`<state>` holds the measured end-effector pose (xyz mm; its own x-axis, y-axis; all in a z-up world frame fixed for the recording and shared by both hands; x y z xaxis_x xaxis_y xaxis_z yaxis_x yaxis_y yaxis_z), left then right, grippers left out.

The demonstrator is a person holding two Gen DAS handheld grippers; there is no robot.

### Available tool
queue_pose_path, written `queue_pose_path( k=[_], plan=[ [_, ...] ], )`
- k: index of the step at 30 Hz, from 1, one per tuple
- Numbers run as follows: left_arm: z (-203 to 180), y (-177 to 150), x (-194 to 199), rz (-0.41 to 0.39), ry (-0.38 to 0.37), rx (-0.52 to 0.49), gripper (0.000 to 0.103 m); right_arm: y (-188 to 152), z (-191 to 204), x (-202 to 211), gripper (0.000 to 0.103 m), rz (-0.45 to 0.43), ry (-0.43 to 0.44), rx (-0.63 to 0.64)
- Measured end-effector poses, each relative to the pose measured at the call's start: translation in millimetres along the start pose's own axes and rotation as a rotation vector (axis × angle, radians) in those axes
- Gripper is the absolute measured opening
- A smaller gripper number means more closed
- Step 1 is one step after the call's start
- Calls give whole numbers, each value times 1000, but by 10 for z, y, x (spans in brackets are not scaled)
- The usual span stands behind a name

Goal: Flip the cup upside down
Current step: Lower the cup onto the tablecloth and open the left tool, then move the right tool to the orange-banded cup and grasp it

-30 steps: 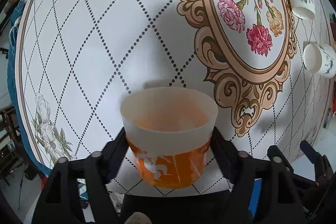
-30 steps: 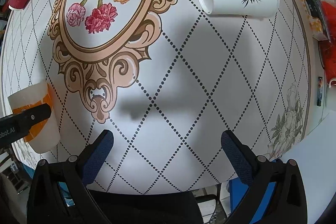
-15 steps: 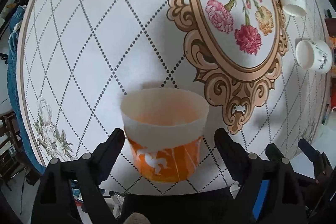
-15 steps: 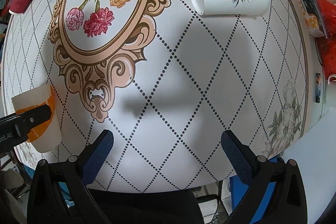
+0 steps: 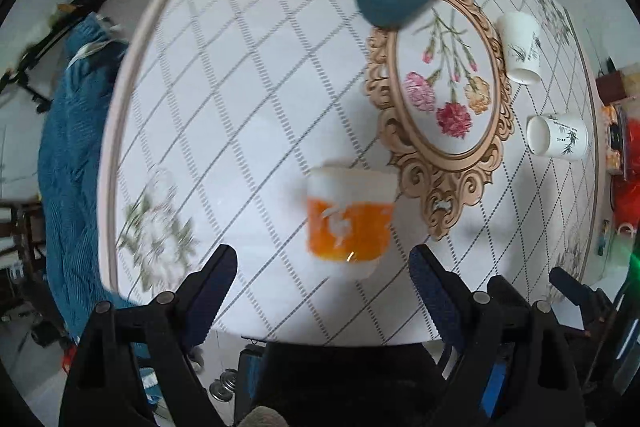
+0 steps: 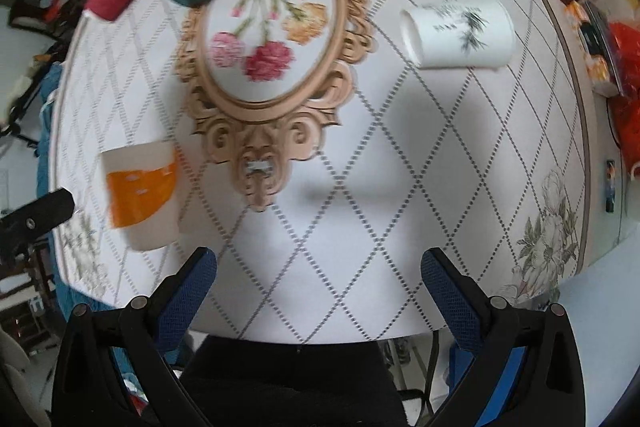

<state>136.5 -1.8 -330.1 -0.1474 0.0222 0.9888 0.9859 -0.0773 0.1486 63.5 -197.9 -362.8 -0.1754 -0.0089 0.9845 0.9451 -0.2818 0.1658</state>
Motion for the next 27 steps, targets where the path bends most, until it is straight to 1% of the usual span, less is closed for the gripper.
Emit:
queue_pose_path(
  k=[2, 5, 7, 12, 14, 19, 24, 27],
  plan=[
    [154, -104, 54, -9, 26, 34, 88, -8, 99, 87, 103, -11, 29, 23],
    [386, -249, 47, -15, 68, 88, 88, -55, 269, 81, 103, -18, 72, 58],
    [517, -342, 53, -9, 82, 119, 88, -79, 365, 96, 103, -18, 90, 78],
    [854, -506, -20, 5, 122, 167, 88, -124, 640, 40, 103, 8, 122, 113],
    [973, -521, -78, 11, 133, 179, 88, -126, 745, 3, 103, 17, 119, 135],
    [1252, -529, -267, 38, 134, 215, 88, -61, 978, -94, 103, 45, 100, 178],
    [1447, -481, -454, 63, 102, 246, 88, 31, 1180, -167, 103, 64, 62, 232],
    [1530, -441, -557, 65, 88, 249, 88, 69, 1297, -178, 103, 70, 30, 292]
  ],
)
Point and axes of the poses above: each gripper's, at about its wrist camera, not at the fingertips, and x roughly against the way its jaws point, z to its left, y to its top, the point moved 5 cm from there along -x, roughly the way its jaws point, and after that the axes turned 10 degrees about -z, right-handed, at the moved point
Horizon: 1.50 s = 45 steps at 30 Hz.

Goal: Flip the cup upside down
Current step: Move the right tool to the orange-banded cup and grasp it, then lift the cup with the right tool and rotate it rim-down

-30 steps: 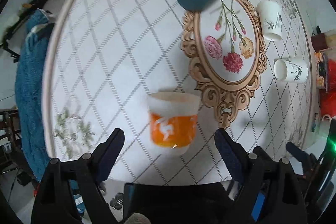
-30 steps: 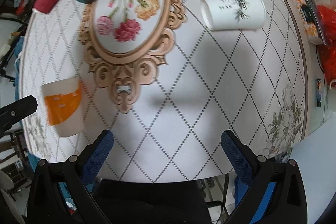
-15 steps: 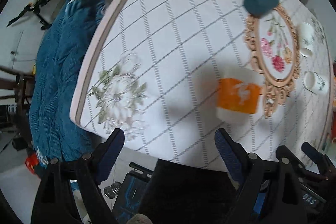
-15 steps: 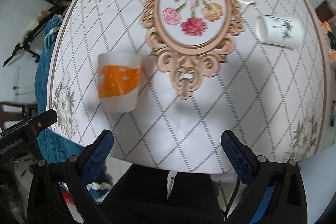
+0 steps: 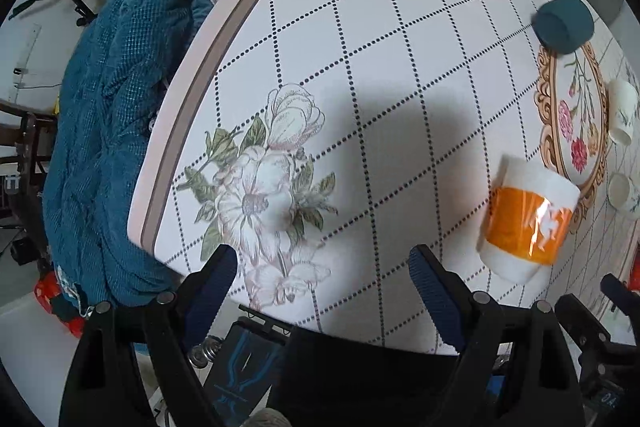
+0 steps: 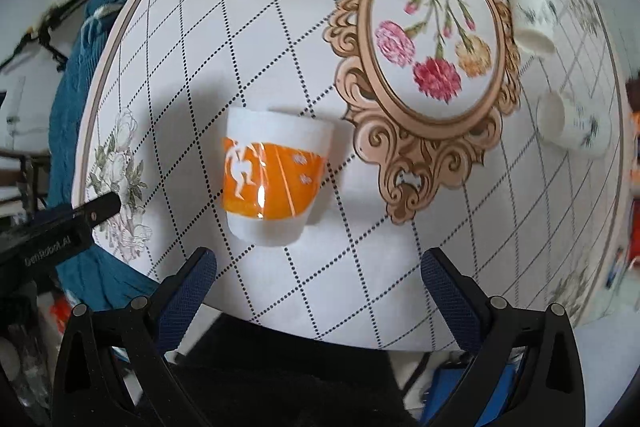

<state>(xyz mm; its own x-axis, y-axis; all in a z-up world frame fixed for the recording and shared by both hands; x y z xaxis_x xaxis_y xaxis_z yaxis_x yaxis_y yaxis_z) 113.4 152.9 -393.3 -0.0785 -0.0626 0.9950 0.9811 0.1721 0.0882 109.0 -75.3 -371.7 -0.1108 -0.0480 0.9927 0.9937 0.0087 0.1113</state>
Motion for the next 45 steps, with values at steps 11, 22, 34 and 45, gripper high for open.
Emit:
queue_pose_path(
  k=[11, 22, 34, 45],
  plan=[
    [72, 73, -186, 20, -18, -31, 88, 192, 487, 197, 103, -84, -216, 684],
    [296, 4, -387, 45, 19, 48, 88, -418, 738, -197, 103, -114, -542, 2027],
    [393, -114, -564, 63, 20, 99, 88, -752, 397, -762, 103, -44, -595, 2878],
    [378, -164, -681, 88, 19, 88, 88, -508, 492, -1090, 96, 1, -571, 2958]
  ],
)
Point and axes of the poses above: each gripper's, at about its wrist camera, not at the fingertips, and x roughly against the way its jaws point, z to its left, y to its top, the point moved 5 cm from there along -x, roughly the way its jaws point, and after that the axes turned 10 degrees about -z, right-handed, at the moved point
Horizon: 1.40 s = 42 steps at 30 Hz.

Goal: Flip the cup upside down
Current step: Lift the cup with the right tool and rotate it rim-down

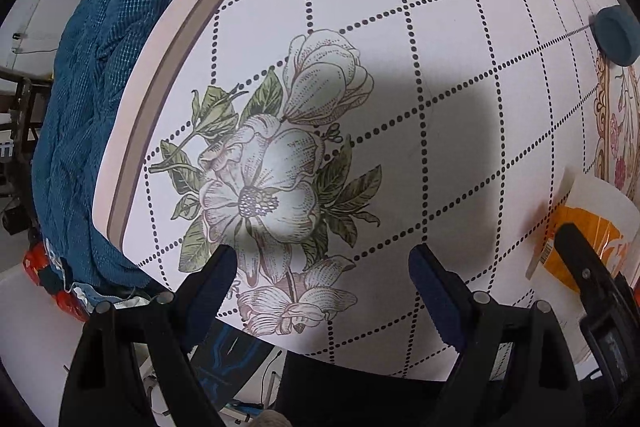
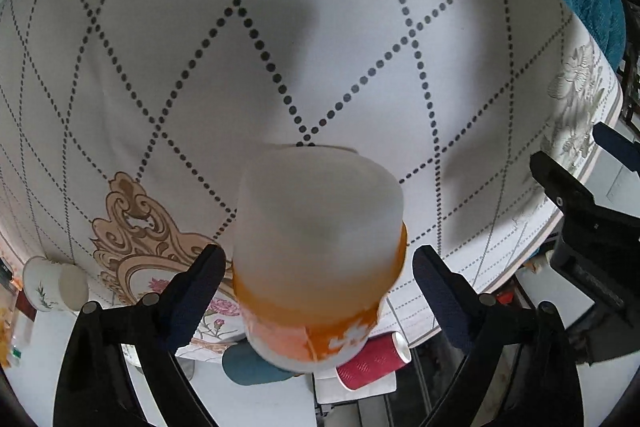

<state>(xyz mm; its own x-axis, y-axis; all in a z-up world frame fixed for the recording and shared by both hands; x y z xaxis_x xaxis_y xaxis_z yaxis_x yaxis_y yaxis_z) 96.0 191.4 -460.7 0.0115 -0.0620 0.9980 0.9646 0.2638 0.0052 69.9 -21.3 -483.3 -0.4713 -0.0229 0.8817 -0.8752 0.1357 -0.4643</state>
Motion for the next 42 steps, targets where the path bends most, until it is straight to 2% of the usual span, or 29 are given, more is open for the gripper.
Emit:
queue_pose_path(
  k=[4, 7, 13, 15, 22, 28, 31, 39, 42],
  plan=[
    [-13, -4, -7, 2, 3, -2, 88, -48, -47, -85, 80, -4, 12, -9],
    [-27, -5, -16, 3, 3, -4, 88, -80, -66, -137, 76, -8, 18, -18],
    [-15, 70, -28, 5, 2, -8, 88, -91, -179, -152, 74, -26, 24, -82],
    [-26, 76, -29, 7, 2, -11, 88, 21, -186, -88, 74, -28, 26, -100],
    [-47, 99, -9, 4, 6, -15, 88, -65, -344, -77, 73, -24, 60, -223],
    [-52, 144, 13, -1, 13, -18, 88, -269, -670, -66, 73, -15, 148, -488],
    [-64, 164, 27, -5, 14, -25, 88, -437, -778, -93, 73, -8, 225, -674],
    [-198, 228, 95, -18, 17, -52, 88, -797, -707, -213, 74, 21, 443, -1110],
    [-254, 248, 116, -23, 19, -69, 88, -866, -555, -233, 74, 43, 544, -1282]
  ],
)
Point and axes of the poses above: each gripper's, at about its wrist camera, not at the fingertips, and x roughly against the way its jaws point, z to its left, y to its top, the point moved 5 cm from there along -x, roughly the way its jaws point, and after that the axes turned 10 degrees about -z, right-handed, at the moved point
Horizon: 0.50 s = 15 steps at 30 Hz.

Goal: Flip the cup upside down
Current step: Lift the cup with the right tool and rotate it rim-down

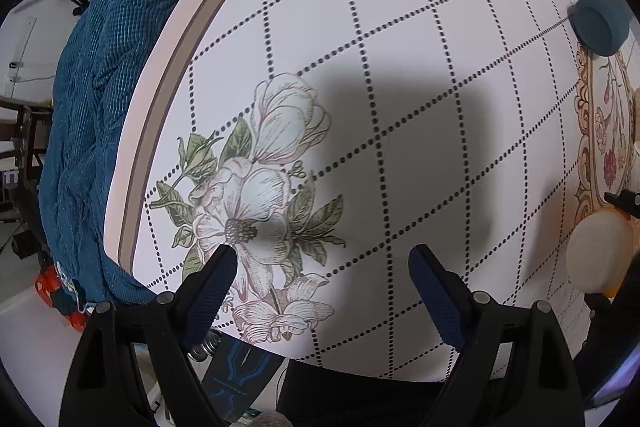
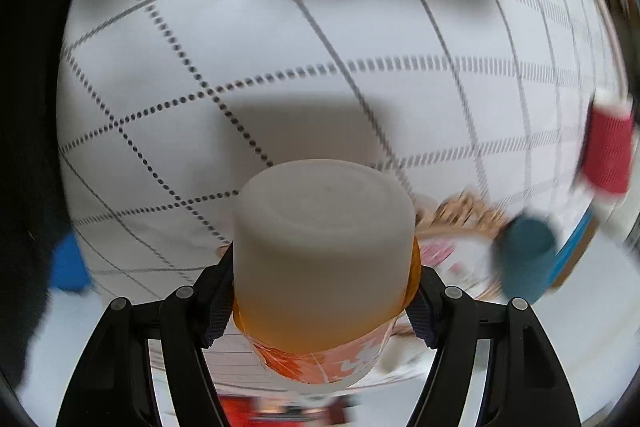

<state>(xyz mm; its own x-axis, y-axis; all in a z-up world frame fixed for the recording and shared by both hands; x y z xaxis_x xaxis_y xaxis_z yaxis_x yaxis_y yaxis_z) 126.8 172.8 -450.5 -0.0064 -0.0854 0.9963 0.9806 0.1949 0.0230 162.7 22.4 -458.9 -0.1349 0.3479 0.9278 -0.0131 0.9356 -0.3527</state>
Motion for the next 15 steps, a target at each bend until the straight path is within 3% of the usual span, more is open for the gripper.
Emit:
queue_pose_path(
  k=[7, 15],
  plan=[
    [-108, 20, 9, 0, 3, -28, 88, -262, -242, -158, 74, 79, 250, -406],
    [-206, 18, 2, 2, 4, -55, 88, -609, -331, -406, 74, 145, 499, -756]
  ],
)
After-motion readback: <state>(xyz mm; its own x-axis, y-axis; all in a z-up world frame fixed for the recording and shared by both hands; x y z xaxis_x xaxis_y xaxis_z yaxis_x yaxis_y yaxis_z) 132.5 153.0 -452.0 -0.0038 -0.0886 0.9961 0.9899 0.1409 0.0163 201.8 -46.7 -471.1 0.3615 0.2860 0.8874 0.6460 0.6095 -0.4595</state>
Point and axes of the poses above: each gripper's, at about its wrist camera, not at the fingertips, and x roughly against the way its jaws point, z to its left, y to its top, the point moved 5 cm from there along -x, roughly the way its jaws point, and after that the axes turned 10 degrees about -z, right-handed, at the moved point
